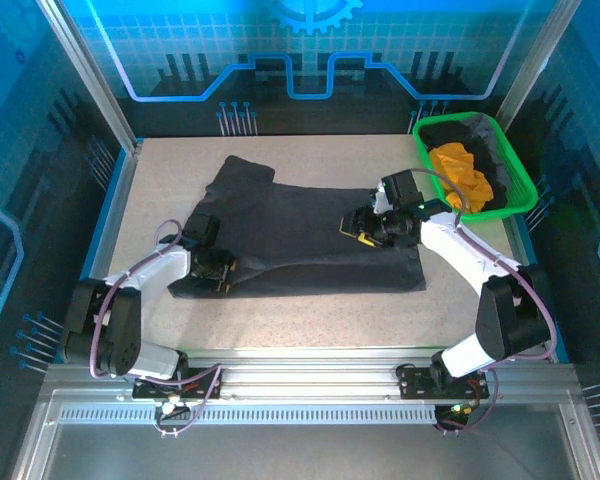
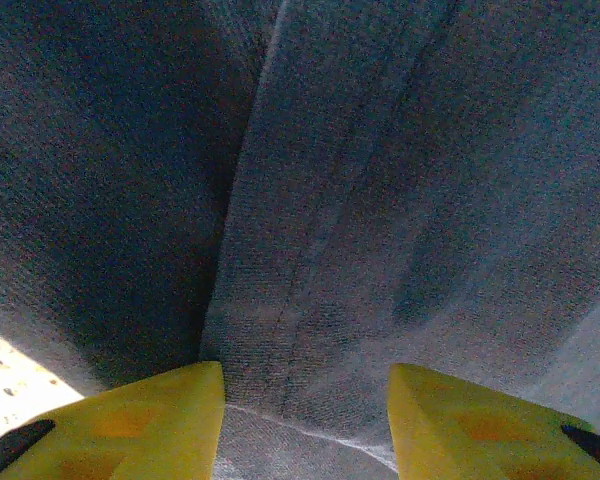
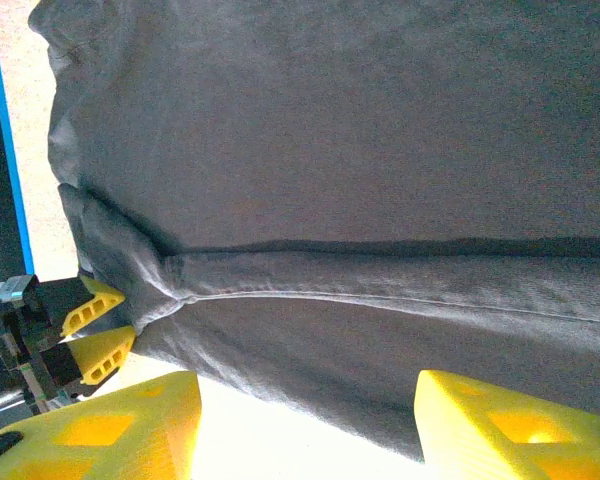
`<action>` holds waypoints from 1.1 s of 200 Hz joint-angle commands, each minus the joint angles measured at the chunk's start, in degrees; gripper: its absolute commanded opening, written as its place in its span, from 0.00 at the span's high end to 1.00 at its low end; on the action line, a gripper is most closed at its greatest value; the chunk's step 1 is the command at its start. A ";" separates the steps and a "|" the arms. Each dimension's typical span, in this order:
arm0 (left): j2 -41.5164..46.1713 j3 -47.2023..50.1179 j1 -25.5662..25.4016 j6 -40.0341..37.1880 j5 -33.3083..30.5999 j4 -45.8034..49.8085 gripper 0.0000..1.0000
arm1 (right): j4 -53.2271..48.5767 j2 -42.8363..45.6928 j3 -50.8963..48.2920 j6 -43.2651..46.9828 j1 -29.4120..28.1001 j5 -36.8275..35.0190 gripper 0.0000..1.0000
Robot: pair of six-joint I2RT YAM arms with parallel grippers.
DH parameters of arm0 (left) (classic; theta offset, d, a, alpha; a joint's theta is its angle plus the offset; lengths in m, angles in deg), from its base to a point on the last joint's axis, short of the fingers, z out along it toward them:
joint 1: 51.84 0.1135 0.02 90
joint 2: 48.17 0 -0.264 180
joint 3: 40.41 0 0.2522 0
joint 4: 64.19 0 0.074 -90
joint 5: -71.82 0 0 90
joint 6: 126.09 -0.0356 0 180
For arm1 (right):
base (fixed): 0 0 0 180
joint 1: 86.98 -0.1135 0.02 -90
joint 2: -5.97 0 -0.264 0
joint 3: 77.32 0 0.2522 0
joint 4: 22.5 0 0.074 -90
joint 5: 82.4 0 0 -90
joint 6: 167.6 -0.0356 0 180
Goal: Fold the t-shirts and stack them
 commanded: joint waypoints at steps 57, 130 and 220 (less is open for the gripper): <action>4.17 -0.29 -1.49 3.29 -1.99 6.67 0.46 | -0.14 0.25 1.26 0.74 0.35 2.26 0.41; 3.30 5.03 -1.50 7.94 0.43 -5.81 0.52 | 11.39 0.56 -2.08 -1.16 -0.44 12.05 0.41; 4.46 0.77 -1.75 7.15 0.67 2.07 0.53 | 10.67 2.39 -3.62 -1.42 -0.44 11.55 0.41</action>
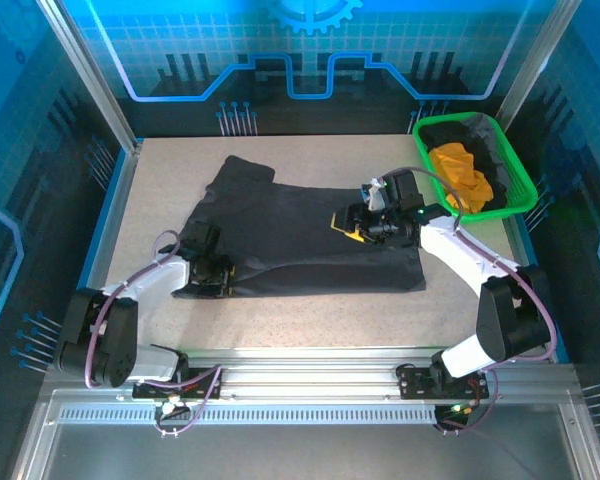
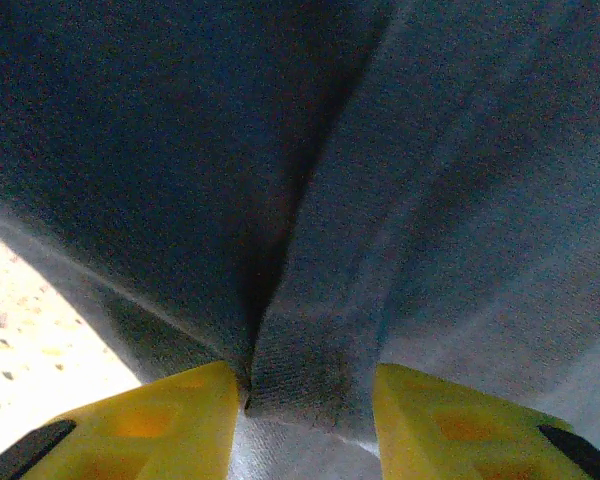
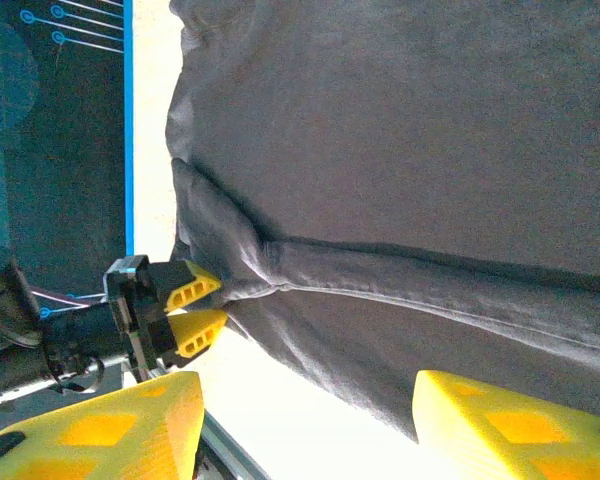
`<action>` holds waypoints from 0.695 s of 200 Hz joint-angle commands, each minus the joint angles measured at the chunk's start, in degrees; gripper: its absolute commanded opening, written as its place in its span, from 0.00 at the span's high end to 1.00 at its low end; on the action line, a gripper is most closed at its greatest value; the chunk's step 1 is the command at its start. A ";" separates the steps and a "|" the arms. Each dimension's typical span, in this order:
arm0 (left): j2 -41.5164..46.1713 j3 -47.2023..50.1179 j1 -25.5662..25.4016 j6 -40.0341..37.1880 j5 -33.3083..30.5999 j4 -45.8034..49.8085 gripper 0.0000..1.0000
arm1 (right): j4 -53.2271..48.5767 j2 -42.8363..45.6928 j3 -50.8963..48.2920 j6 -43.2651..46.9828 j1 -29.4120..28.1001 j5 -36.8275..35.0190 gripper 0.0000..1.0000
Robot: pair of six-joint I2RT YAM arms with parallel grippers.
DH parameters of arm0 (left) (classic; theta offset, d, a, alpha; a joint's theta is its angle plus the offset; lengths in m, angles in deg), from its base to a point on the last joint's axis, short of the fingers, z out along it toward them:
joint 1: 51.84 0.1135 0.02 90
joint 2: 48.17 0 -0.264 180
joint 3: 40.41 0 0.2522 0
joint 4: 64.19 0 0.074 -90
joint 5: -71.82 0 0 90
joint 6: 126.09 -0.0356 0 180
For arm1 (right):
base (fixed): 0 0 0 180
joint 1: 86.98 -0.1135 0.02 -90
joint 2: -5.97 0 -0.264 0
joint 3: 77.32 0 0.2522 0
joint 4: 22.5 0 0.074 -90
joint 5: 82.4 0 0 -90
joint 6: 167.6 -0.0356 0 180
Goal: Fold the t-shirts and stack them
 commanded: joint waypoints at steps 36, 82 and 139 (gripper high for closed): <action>2.73 -4.71 -1.06 -0.21 0.61 8.77 0.48 | 0.27 1.57 -0.40 -0.47 -0.37 1.16 0.41; 0.66 -3.90 -1.32 0.17 1.11 6.52 0.52 | -0.04 1.53 -0.09 -0.38 -0.34 1.36 0.41; -1.59 -2.19 -1.32 0.72 -0.05 3.85 0.58 | -1.27 1.88 -0.31 -0.12 -0.33 0.90 0.41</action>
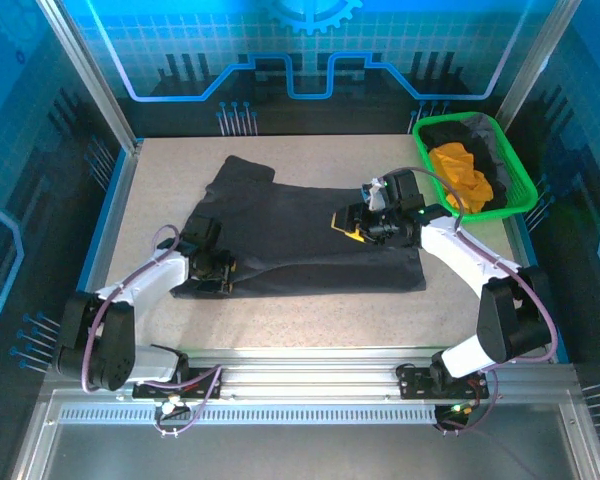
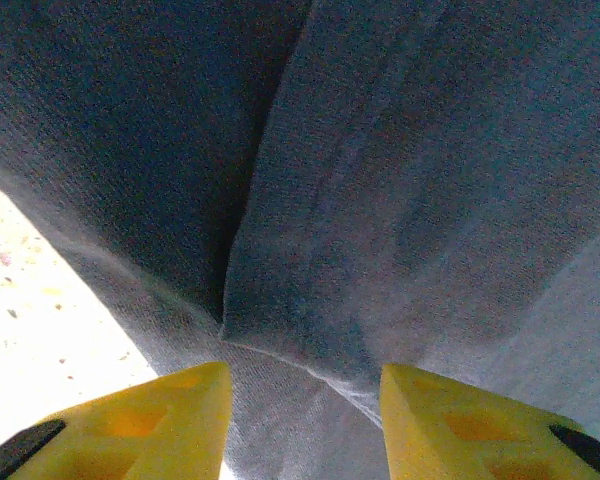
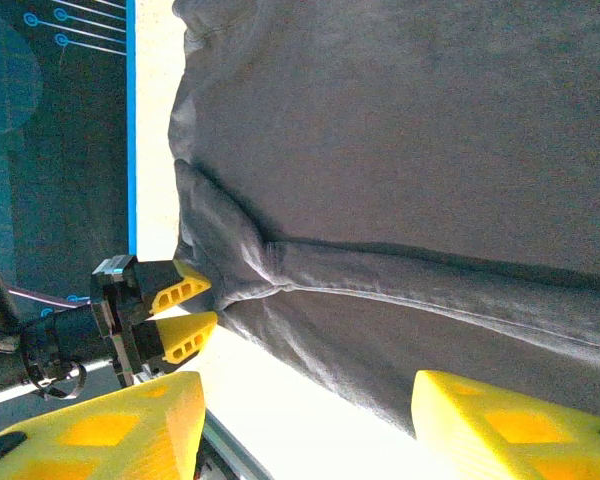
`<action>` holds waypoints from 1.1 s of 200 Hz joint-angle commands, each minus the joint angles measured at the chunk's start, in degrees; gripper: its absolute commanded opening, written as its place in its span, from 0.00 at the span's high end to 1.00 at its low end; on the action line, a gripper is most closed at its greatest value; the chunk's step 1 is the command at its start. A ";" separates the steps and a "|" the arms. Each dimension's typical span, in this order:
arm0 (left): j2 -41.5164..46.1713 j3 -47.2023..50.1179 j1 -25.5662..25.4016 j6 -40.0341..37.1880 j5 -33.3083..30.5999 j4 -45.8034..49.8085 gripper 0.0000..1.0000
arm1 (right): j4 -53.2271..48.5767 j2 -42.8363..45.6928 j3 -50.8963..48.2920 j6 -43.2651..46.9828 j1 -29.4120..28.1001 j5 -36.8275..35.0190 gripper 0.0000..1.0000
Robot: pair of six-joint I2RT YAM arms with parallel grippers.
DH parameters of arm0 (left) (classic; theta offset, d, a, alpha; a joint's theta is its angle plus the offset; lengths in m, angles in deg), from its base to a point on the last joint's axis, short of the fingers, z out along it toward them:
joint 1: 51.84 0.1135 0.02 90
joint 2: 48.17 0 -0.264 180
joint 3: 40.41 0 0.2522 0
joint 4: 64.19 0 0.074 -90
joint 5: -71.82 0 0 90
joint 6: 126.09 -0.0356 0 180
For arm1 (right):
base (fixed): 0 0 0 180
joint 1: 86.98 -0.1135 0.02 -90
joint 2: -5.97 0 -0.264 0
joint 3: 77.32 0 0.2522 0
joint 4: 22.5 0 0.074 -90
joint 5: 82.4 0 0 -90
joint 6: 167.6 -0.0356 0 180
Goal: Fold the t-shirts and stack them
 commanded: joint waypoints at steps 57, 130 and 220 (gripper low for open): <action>-5.41 -1.20 -0.49 -0.40 -0.24 -2.02 0.78 | -2.31 1.45 -0.15 0.76 -0.29 0.50 0.42; -11.22 -15.78 -0.49 -18.08 -4.12 5.77 1.00 | -3.02 1.14 0.30 0.75 0.82 -0.03 0.44; -34.07 -45.41 -3.70 -50.38 -4.88 21.44 1.00 | -3.26 0.38 0.76 0.54 1.53 0.03 0.45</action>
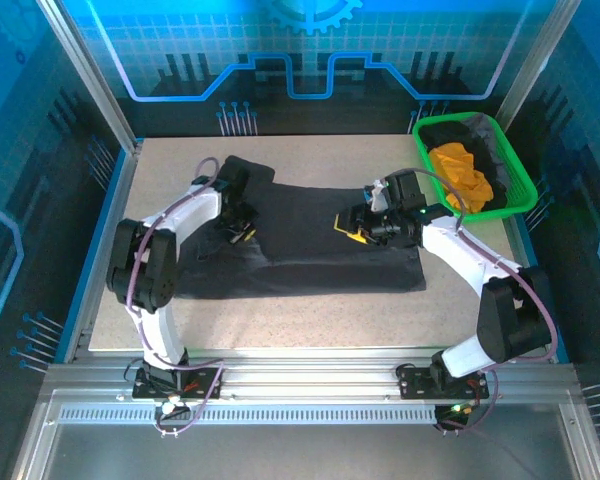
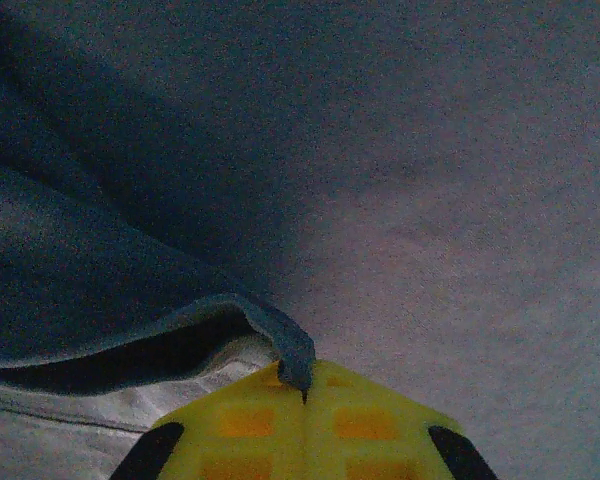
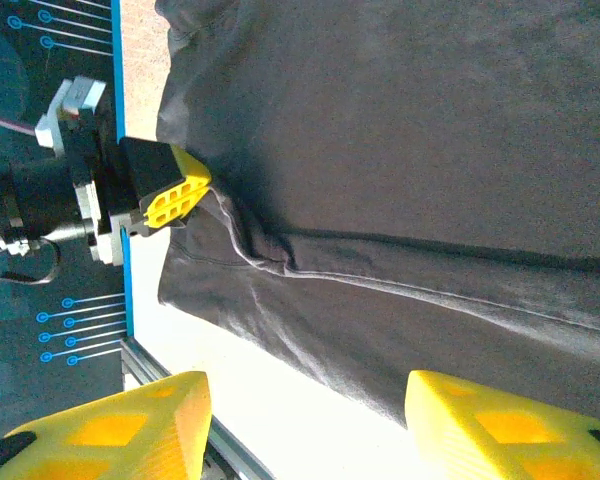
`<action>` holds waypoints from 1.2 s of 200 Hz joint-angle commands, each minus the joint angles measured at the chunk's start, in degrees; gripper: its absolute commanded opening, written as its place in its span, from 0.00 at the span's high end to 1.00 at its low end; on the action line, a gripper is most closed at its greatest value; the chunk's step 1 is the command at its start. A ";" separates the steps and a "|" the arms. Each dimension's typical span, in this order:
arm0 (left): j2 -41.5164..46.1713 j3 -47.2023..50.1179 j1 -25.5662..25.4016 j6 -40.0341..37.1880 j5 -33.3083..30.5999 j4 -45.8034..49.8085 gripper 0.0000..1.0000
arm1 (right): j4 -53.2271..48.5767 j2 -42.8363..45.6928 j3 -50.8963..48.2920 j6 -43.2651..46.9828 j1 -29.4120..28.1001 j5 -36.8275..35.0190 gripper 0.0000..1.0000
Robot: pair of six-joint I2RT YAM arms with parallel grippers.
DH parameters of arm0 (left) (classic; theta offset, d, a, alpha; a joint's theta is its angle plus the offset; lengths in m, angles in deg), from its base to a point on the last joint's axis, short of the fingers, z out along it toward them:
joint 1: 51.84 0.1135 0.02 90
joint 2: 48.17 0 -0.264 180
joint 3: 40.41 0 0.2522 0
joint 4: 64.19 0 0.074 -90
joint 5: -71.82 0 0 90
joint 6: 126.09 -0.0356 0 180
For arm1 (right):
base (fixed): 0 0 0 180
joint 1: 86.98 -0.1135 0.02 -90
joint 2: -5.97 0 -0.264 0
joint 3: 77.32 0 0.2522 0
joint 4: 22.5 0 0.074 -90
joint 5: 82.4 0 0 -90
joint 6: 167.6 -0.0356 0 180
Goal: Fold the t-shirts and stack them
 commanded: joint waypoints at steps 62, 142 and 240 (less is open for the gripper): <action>-12.64 -17.15 -5.63 -27.56 -5.65 12.29 1.00 | -1.45 -0.02 0.49 0.40 0.76 0.25 0.45; -1.22 -11.56 -6.00 -24.56 -10.96 3.47 0.38 | -1.33 -1.32 1.40 1.02 0.55 1.69 0.45; 16.85 25.89 15.02 2.80 10.01 -21.10 0.24 | -0.29 -7.50 8.89 6.17 -6.40 9.14 0.40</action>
